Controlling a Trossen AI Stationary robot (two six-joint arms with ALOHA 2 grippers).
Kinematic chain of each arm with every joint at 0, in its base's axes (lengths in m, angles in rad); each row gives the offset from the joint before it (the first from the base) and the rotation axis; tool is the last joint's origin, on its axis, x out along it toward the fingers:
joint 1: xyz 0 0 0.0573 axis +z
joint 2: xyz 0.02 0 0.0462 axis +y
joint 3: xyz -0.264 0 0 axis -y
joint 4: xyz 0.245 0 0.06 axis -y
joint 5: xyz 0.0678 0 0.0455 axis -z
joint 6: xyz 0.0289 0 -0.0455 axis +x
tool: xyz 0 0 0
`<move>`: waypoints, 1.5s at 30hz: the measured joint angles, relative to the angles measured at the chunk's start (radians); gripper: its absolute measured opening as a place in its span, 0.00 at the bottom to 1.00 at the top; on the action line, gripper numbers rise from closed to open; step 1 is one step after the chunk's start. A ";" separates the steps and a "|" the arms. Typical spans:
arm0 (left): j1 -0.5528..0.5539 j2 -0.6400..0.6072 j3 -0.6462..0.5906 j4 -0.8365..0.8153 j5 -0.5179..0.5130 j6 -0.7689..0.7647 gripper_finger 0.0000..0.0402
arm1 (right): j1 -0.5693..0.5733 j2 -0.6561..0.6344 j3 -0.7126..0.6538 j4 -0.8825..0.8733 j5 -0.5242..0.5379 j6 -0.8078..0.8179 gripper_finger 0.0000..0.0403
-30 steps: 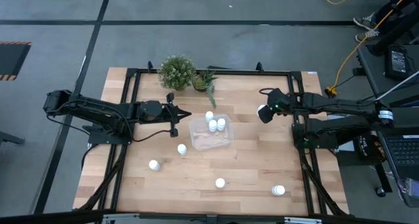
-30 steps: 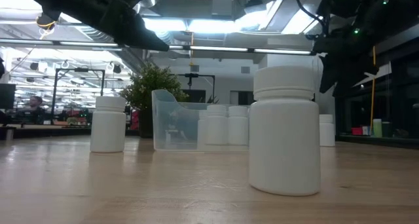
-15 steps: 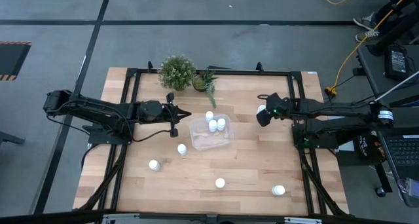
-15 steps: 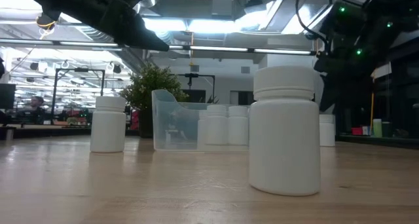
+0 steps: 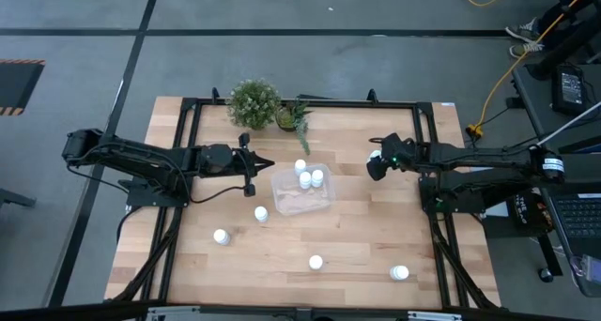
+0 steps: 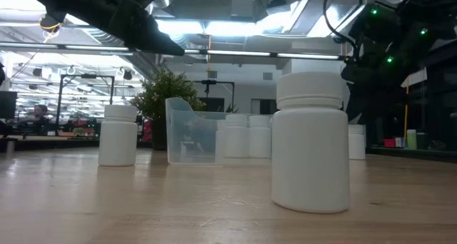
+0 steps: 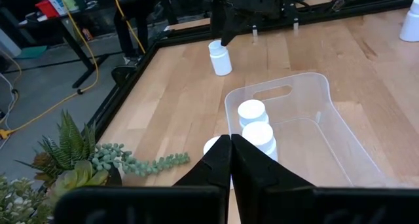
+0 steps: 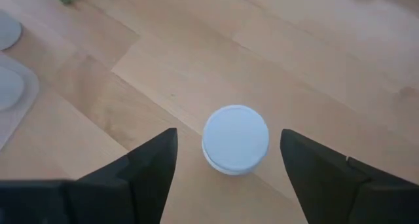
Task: Pick and place pill bottles into a basket
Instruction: Put the white pill bottle into the transparent bin
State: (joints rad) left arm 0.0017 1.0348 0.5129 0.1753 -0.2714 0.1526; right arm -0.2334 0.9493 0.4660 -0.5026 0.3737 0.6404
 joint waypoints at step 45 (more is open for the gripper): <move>0.000 0.000 0.000 0.000 0.000 -0.009 0.01 | 0.000 0.096 0.002 0.035 0.045 -0.044 0.36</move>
State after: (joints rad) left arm 0.0014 1.0348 0.5129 0.1756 -0.2717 0.1440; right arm -0.2333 1.0455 0.4678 -0.4671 0.4191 0.5959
